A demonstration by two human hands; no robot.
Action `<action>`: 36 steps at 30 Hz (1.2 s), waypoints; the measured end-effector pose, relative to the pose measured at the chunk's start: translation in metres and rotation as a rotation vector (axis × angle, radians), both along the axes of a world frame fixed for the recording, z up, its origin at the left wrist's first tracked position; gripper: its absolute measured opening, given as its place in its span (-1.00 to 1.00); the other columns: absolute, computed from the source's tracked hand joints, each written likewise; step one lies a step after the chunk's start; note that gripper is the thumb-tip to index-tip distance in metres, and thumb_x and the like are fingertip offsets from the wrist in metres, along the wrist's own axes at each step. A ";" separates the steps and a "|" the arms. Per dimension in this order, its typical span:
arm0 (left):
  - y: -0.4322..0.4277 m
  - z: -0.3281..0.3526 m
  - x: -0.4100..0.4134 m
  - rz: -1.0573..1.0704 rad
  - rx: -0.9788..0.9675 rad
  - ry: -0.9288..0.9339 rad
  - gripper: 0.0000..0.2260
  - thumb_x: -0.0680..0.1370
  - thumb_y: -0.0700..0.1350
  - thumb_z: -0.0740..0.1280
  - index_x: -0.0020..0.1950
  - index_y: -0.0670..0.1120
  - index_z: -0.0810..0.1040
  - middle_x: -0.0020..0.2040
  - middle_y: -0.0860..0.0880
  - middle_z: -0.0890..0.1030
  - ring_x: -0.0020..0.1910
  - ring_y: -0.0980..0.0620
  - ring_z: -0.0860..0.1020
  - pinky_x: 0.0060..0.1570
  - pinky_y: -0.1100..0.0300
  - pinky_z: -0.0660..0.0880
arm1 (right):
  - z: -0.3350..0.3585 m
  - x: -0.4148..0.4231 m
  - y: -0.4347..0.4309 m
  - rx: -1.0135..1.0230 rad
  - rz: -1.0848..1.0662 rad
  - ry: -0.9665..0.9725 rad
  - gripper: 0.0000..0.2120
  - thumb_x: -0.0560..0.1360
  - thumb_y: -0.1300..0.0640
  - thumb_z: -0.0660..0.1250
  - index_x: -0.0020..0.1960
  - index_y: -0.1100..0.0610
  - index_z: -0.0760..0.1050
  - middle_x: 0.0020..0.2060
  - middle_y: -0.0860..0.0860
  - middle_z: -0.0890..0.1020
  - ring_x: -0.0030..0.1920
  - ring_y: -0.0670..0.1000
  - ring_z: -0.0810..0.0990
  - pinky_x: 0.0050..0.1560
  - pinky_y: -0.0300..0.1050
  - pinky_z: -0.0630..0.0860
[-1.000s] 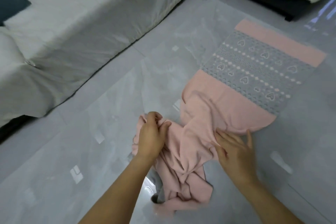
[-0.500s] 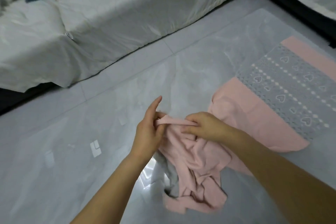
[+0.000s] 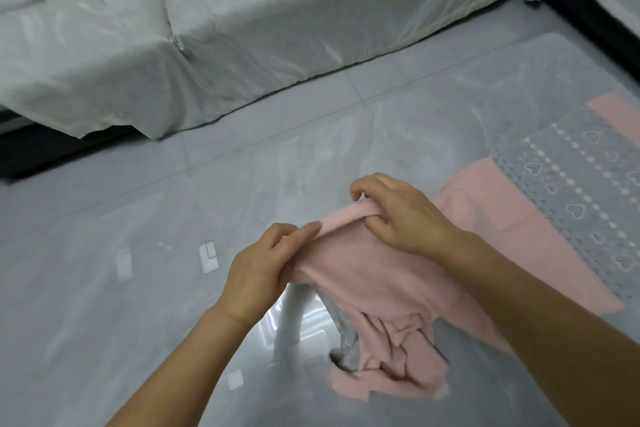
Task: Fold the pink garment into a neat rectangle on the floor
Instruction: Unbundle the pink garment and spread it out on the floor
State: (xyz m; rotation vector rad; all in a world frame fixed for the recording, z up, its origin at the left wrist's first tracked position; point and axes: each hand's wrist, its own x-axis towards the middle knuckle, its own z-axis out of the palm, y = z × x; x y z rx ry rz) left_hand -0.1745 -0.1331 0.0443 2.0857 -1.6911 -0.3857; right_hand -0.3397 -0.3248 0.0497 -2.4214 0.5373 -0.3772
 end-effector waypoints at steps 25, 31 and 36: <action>0.071 -0.059 0.054 0.409 0.521 -0.048 -0.77 0.53 -0.04 0.20 0.14 0.10 0.54 0.10 0.03 0.52 0.04 -0.08 0.51 -0.08 0.11 0.45 | -0.069 0.038 0.071 0.003 -0.077 0.433 -0.58 0.47 -0.03 0.26 0.32 -0.10 0.40 0.48 0.01 0.19 0.46 0.10 0.13 0.42 0.05 -0.19; -0.006 -0.054 -0.001 0.144 0.281 -0.072 -0.49 0.48 0.16 0.15 0.39 -0.01 0.34 0.30 -0.07 0.44 0.20 -0.14 0.43 0.19 0.00 0.39 | -0.088 -0.078 0.087 -0.152 -0.369 0.363 -0.56 0.48 -0.23 0.10 0.30 -0.11 0.39 0.34 0.09 0.44 0.29 0.14 0.37 0.33 0.18 0.14; -0.072 -0.060 -0.099 -0.204 0.225 -0.130 -0.52 0.41 0.22 0.19 0.27 0.03 0.42 0.23 -0.04 0.49 0.17 -0.14 0.46 0.14 -0.04 0.42 | -0.100 -0.169 0.100 -0.079 -0.809 0.417 -0.42 0.47 -0.31 0.04 0.25 0.07 0.44 0.16 0.15 0.54 0.11 0.18 0.45 0.15 0.10 0.26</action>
